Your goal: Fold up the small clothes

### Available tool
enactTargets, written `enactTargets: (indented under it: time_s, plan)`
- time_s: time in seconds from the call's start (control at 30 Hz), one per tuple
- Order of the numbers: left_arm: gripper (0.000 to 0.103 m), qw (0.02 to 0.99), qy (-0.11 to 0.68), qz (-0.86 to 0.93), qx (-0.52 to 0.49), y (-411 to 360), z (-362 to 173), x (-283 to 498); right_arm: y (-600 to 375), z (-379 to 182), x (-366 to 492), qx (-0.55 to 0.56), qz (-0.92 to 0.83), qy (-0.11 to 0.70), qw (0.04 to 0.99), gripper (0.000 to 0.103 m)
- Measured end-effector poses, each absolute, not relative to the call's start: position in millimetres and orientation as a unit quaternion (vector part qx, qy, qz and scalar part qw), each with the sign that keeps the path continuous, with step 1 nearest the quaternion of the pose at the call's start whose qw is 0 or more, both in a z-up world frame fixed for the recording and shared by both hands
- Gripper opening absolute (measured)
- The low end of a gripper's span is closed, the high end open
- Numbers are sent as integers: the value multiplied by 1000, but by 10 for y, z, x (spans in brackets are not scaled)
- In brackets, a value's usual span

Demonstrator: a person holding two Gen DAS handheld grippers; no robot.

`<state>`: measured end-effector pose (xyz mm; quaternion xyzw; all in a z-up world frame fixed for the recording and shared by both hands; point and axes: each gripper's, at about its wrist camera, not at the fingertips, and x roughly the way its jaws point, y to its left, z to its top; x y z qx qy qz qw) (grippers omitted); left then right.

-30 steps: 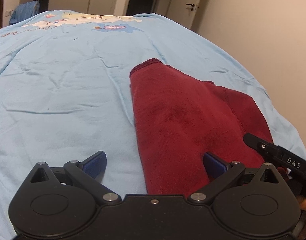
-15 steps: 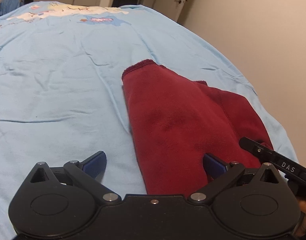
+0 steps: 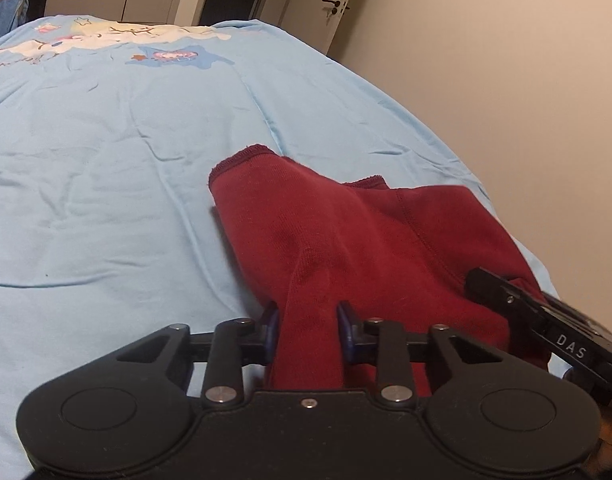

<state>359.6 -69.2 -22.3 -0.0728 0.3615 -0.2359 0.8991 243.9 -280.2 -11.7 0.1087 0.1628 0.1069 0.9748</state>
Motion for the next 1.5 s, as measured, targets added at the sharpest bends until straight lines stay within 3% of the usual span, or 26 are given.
enactTargets:
  time_s: [0.17, 0.47, 0.63, 0.8, 1.0, 1.1, 1.17, 1.27, 1.5]
  plan:
    - [20, 905, 353, -227, -71, -653, -110, 3555, -2591, 69, 2384, 71, 118, 130, 982, 29]
    - [20, 949, 268, -167, -20, -415, 394, 3364, -2216, 346, 2523, 64, 155, 68, 983, 28]
    - [20, 961, 256, -109, 11, -204, 484, 3407, -1955, 300, 2940, 89, 173, 84, 977, 29]
    - [23, 955, 286, -72, 14, -3, 162, 3549, -1744, 10, 3276, 62, 165, 151, 973, 33]
    - [38, 956, 286, -60, 2, 74, -69, 3509, -1803, -266, 3253, 45, 126, 192, 972, 56]
    - [54, 957, 283, -57, -1, 21, -52, 3467, -1854, -285, 3199, 42, 112, 193, 974, 65]
    - [74, 959, 278, -52, -3, 7, -33, 3398, -1861, -275, 3140, 34, 106, 189, 976, 71]
    - [87, 964, 262, -42, -13, 19, 18, 3272, -1896, -242, 3027, 30, 99, 179, 978, 81]
    - [102, 971, 229, -23, -67, 130, 228, 2858, -1995, 51, 2580, 24, 97, 115, 988, 103]
